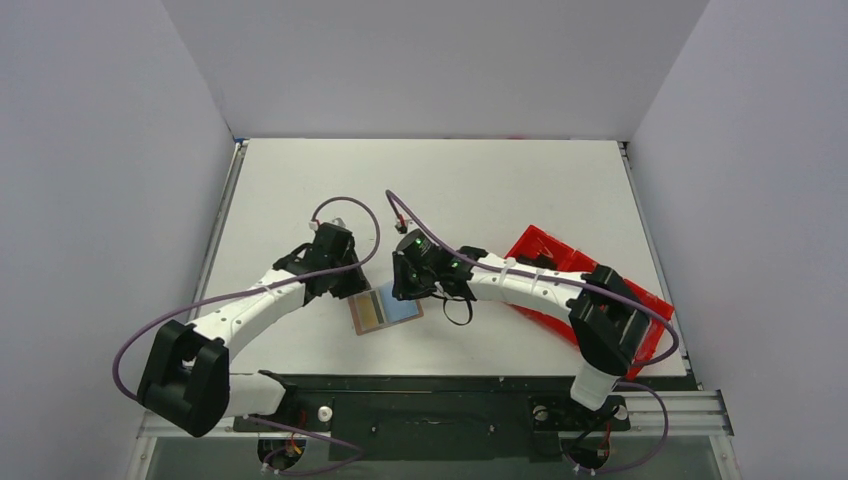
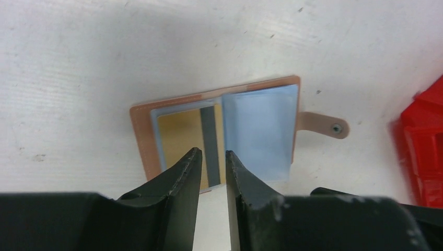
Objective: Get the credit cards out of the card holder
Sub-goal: Remove the credit card from the card holder.
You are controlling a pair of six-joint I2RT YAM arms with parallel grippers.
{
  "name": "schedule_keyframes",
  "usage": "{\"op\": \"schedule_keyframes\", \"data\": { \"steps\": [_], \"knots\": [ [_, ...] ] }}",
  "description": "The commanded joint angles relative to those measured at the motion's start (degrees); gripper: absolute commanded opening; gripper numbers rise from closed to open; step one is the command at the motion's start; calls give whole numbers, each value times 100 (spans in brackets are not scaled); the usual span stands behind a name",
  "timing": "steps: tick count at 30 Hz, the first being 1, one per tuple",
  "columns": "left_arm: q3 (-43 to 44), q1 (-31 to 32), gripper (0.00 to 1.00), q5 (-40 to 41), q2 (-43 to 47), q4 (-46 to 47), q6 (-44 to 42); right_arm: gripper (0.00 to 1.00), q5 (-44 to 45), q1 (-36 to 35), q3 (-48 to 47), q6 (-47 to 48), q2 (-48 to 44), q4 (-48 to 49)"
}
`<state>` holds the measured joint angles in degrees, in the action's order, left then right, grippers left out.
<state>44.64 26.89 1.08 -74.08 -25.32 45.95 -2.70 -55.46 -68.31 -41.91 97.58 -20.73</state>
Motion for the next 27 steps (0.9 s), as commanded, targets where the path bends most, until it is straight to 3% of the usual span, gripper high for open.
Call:
{"op": "schedule_keyframes", "data": {
  "steps": [1, 4, 13, 27],
  "knots": [
    [-266, -57, 20, 283, 178, -214, 74, 21, -153, -172, -620, 152, 272, -10],
    [-484, -163, 15, 352, 563, -190, 175, 21, -331, -200, -825, 165, 534, 9],
    [-768, -299, 8, 289, 248, -19, 214, 20, -572, -112, -1153, 205, 1377, 77],
    [-898, -290, 0, -22, -534, 635, 138, 20, -1027, 197, -528, -102, 1737, 800]
  ]
}}
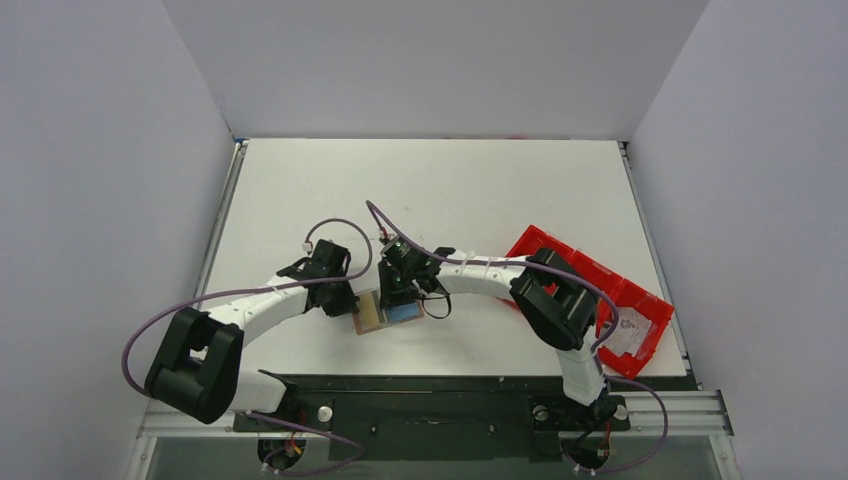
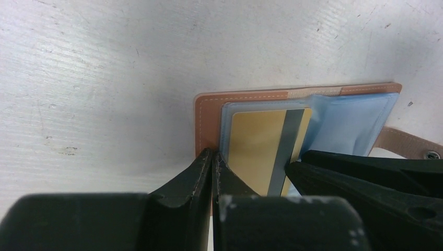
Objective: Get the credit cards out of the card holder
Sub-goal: Remove the credit card from the card holder.
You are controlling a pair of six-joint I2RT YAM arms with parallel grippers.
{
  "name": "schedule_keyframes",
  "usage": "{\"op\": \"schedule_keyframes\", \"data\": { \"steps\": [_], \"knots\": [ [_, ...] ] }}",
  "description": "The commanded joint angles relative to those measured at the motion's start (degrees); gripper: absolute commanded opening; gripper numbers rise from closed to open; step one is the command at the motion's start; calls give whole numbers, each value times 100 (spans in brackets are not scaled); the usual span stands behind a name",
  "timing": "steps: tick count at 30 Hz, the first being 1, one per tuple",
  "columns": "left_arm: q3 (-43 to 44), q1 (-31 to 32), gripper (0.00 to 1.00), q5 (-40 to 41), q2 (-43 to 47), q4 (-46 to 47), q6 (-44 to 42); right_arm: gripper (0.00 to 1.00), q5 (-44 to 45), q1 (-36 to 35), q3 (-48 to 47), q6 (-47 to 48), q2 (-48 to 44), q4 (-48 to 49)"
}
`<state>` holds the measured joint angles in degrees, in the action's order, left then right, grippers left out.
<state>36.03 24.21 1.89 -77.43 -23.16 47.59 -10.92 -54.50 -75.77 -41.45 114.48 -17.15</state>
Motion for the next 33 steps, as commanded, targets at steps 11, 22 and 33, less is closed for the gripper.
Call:
{"op": "schedule_keyframes", "data": {
  "steps": [11, 22, 33],
  "knots": [
    [-84, 46, 0, -128, -476, 497, 7, 20, -817, 388, 948, -592, 34, 1316],
    [-91, 250, 0, -74, -631, 540, 107, 15, -1111, 441, 1156, -881, -61, 1856],
    [-66, 371, 0, -72, -872, 522, 106, 13, -1270, 443, 1334, -1060, -414, 2117]
  ]
}}
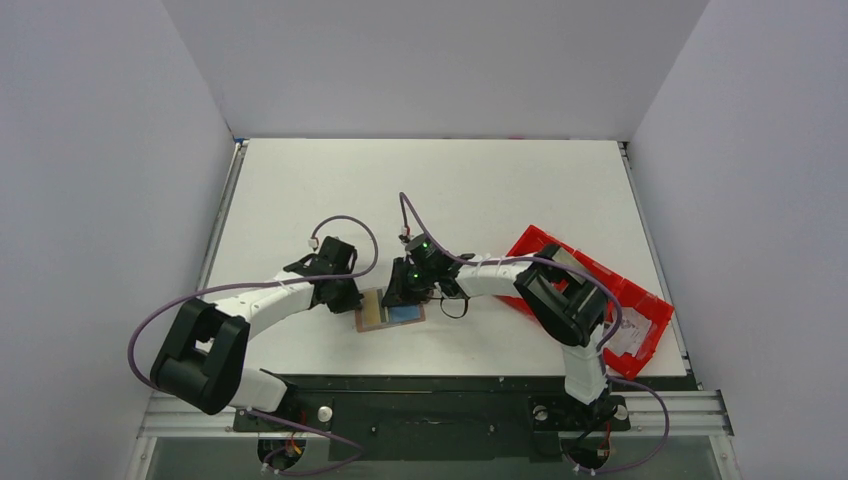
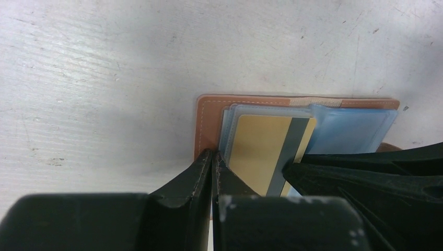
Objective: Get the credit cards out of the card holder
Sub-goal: Remove the credit card from the card holder.
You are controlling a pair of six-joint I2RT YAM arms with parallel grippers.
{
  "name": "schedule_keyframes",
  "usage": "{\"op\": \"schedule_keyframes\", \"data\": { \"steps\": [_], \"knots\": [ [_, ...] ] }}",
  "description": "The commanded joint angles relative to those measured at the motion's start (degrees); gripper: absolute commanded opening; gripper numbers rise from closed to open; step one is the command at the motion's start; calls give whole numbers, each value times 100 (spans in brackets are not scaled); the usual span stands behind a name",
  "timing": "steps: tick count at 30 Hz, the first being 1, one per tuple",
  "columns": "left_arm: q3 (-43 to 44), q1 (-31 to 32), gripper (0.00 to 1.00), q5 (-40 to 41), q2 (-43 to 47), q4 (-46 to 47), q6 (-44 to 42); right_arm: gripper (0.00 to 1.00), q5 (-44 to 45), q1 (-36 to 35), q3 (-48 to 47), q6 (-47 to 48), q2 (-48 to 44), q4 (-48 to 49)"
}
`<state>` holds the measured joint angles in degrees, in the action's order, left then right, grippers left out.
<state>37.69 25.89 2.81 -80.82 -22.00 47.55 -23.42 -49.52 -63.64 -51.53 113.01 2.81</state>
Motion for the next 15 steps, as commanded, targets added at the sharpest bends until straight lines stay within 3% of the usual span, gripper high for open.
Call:
{"op": "schedule_keyframes", "data": {
  "steps": [1, 10, 15],
  "knots": [
    [-226, 209, 0, -161, -550, 407, 118, 13, -26, -57, 121, -49, -310, 130],
    [-201, 248, 0, -120, -615, 363, 159, 15, -154, -46, 170, -164, -425, 293],
    [-193, 276, 0, -84, -636, 331, 183, 8, -145, -33, 148, -198, -379, 332]
  ]
}}
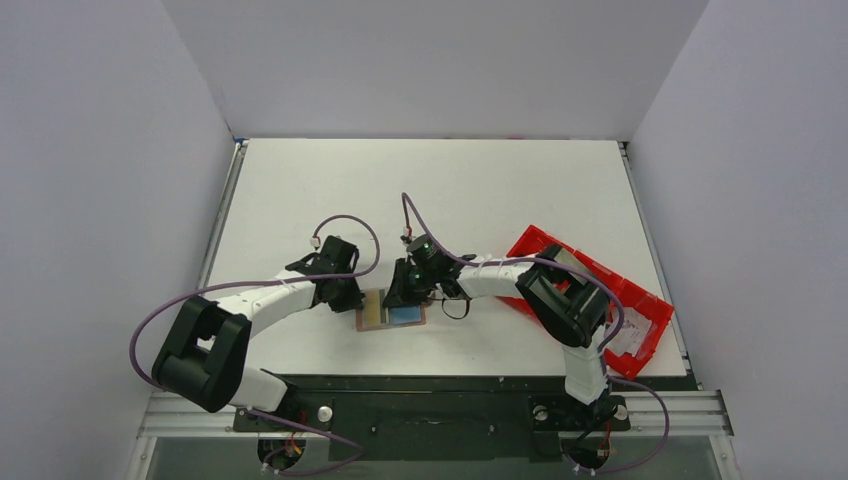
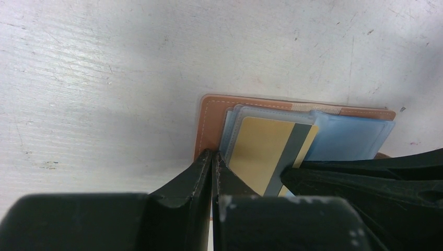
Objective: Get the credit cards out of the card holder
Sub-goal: Remove the credit card from the card holder.
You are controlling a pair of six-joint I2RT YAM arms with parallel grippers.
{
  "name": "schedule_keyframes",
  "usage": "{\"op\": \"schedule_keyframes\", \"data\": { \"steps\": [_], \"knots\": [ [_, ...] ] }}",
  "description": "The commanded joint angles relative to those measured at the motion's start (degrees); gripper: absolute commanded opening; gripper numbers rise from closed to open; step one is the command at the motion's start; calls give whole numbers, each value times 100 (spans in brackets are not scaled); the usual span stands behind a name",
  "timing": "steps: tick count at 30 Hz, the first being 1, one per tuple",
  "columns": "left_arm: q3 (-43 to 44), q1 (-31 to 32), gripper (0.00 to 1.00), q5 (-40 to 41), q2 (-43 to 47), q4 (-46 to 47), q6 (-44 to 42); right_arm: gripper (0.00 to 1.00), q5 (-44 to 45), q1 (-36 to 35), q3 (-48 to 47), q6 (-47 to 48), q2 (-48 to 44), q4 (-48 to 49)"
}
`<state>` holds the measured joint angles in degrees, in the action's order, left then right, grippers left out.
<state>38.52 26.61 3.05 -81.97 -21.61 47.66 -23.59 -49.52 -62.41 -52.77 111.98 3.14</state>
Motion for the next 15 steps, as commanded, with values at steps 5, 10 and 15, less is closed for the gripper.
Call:
{"op": "schedule_keyframes", "data": {
  "steps": [5, 10, 15],
  "knots": [
    [-289, 173, 0, -65, -574, 217, 205, 0, 18, 100, 276, -81, -421, 308],
    [-291, 91, 0, -38, -848, 168, 220, 0, 175, 288, 529, -12, -601, 268],
    [-412, 9, 0, -94, -949, 258, 257, 0, 253, 423, 800, 70, -770, 223]
  ]
}}
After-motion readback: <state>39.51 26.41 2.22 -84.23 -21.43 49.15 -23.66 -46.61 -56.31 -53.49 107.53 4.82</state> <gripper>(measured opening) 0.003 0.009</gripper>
